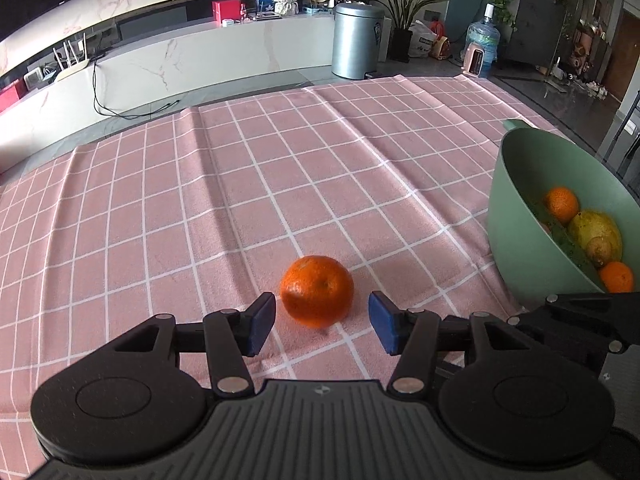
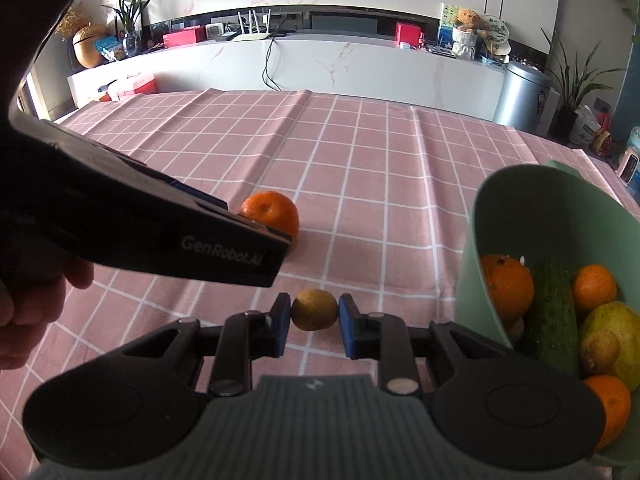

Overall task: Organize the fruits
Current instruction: 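Grasp the last orange with the left gripper while the right gripper grasps the brown kiwi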

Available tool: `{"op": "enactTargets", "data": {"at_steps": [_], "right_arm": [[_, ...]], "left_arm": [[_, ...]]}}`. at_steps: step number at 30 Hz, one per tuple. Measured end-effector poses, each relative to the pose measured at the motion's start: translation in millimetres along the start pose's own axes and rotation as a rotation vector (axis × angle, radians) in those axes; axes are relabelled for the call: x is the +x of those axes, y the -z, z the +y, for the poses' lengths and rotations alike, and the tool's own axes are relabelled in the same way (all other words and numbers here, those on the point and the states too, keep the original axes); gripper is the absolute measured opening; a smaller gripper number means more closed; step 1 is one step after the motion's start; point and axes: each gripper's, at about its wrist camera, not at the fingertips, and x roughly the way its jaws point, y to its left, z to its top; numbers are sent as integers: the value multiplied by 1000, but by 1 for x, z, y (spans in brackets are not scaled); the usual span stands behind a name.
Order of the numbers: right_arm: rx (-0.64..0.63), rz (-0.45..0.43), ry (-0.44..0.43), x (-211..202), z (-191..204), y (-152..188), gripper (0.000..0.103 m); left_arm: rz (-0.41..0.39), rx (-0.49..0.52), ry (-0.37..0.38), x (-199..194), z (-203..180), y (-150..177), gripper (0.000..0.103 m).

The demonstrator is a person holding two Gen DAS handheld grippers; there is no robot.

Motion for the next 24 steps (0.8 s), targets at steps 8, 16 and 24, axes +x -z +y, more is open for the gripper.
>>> {"op": "enactTargets", "data": {"at_steps": [8,16,24], "right_arm": [[25,15,-12,3,-6,-1,22],[26,16,-31,-2,-7,-2,22],[25,-44,-68,-39,-9,-4,22]], "left_arm": [[27,21,-51,14,-4,-7,57],[37,-34,-41,6,0,-5,49],[-3,-19,-45,-36,-19,-16,49]]}}
